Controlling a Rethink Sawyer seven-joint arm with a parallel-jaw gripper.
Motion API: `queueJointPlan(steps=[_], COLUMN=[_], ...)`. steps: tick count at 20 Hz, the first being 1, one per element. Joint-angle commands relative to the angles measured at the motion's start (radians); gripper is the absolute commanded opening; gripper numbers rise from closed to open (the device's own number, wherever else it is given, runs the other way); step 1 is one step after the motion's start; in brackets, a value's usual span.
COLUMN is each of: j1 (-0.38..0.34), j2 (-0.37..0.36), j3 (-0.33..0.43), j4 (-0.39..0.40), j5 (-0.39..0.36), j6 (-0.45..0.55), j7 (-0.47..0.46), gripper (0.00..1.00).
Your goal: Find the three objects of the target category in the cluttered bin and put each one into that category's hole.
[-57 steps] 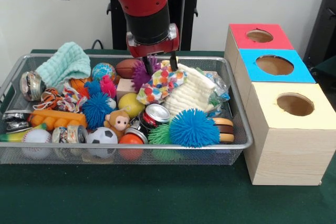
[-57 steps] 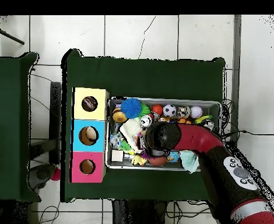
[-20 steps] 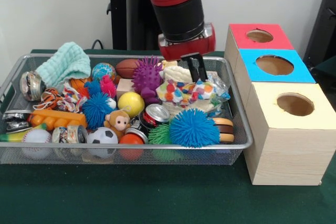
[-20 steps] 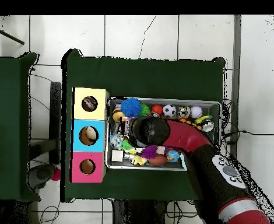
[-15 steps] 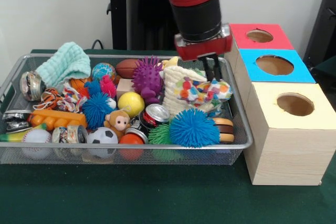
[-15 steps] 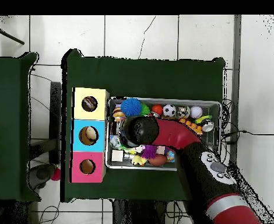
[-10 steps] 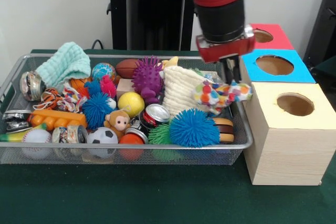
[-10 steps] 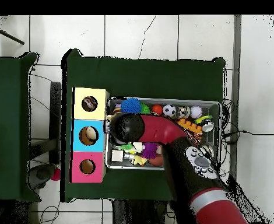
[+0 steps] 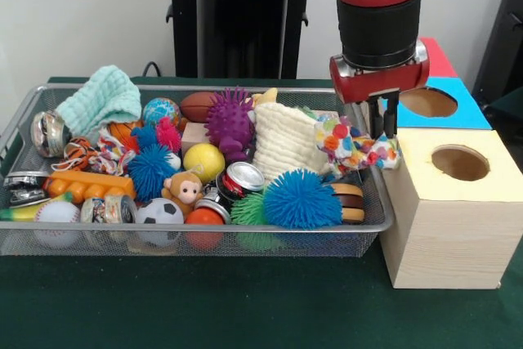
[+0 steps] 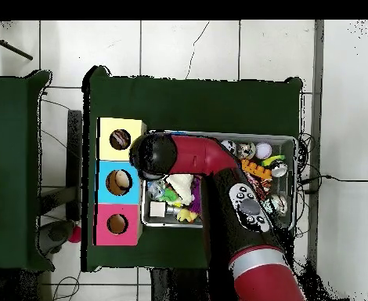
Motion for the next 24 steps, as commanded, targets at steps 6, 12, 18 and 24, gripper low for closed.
queueJointPlan(steps=[6, 12, 18, 24], j1=[-0.003, -0.008, -0.013, 0.002], j2=[-0.026, -0.042, -0.029, -0.017], j3=[-0.003, -0.004, 0.004, 0.0], j4=[-0.147, -0.232, -0.195, -0.128], j5=[0.112, 0.109, 0.152, 0.217], j6=[0.206, 0.342, 0.305, 0.24], j7=[0.184, 0.129, 0.17, 0.223], gripper=[0.0, 0.0, 0.0, 0.0])
